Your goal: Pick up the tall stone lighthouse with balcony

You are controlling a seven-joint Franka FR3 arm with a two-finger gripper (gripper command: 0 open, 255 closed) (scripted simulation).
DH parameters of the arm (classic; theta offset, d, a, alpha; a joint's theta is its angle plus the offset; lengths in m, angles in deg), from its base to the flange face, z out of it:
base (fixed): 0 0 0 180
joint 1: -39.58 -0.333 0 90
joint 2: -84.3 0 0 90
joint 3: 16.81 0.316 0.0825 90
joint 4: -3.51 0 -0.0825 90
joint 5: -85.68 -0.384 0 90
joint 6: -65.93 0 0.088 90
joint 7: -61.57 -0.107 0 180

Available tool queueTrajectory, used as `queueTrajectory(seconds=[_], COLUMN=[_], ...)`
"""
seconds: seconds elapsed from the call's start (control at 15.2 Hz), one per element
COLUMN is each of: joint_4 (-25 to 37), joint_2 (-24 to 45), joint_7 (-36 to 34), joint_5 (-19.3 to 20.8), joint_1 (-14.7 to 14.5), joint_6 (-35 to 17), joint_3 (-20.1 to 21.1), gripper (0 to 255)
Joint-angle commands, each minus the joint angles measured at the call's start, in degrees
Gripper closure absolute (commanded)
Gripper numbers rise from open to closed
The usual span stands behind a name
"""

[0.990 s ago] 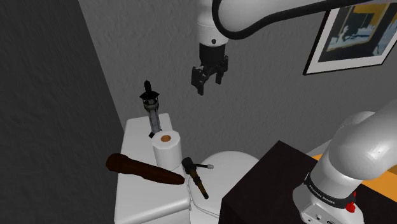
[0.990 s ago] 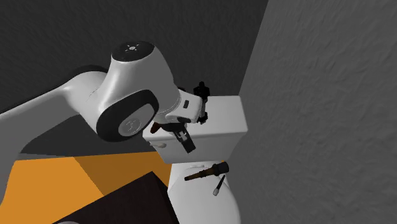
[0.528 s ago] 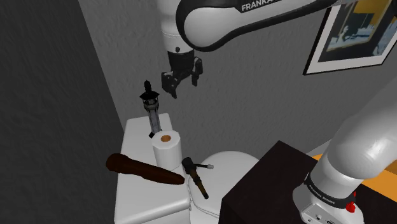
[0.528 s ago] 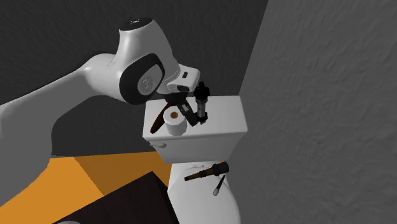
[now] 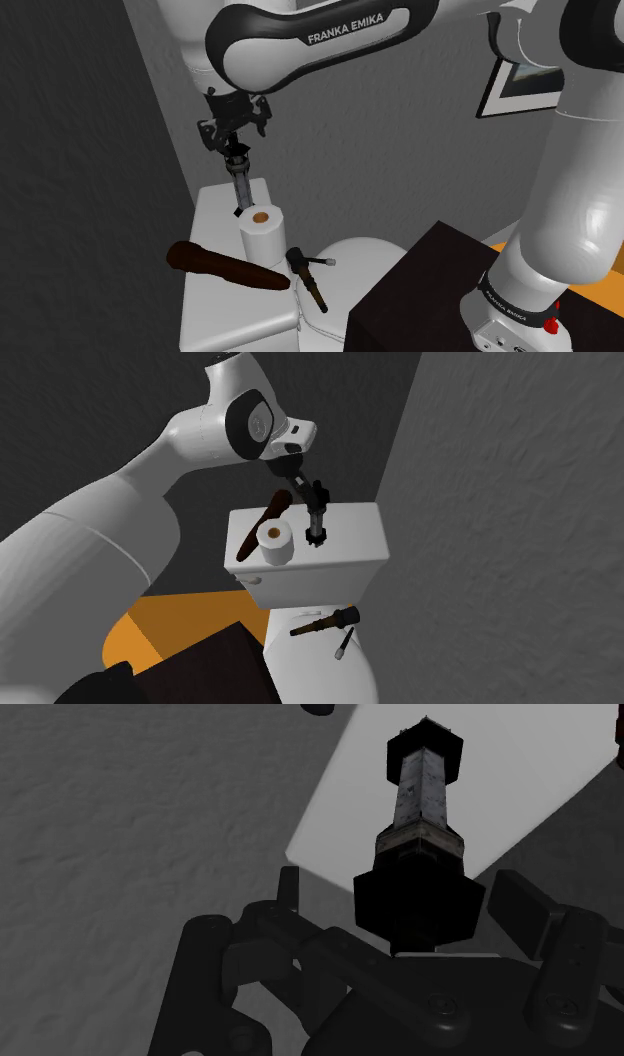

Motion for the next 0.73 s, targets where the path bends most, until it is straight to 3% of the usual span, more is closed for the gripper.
queueTrajectory(seconds=[0.0, 0.53, 0.59, 0.66], joint_4=[2.2, -2.2, -2.3, -2.3], joint_2=[2.9, 3.4, 3.3, 3.2], joint_7=[-1.8, -3.9, -3.8, -3.9], joint_5=[2.7, 3.5, 3.5, 3.5], joint_1=[-1.4, -1.1, -1.1, -1.1], joint_6=[0.6, -3.7, -3.8, -3.8], joint_3=[-0.2, -0.6, -0.6, -0.6], gripper=[0, 0, 255, 255])
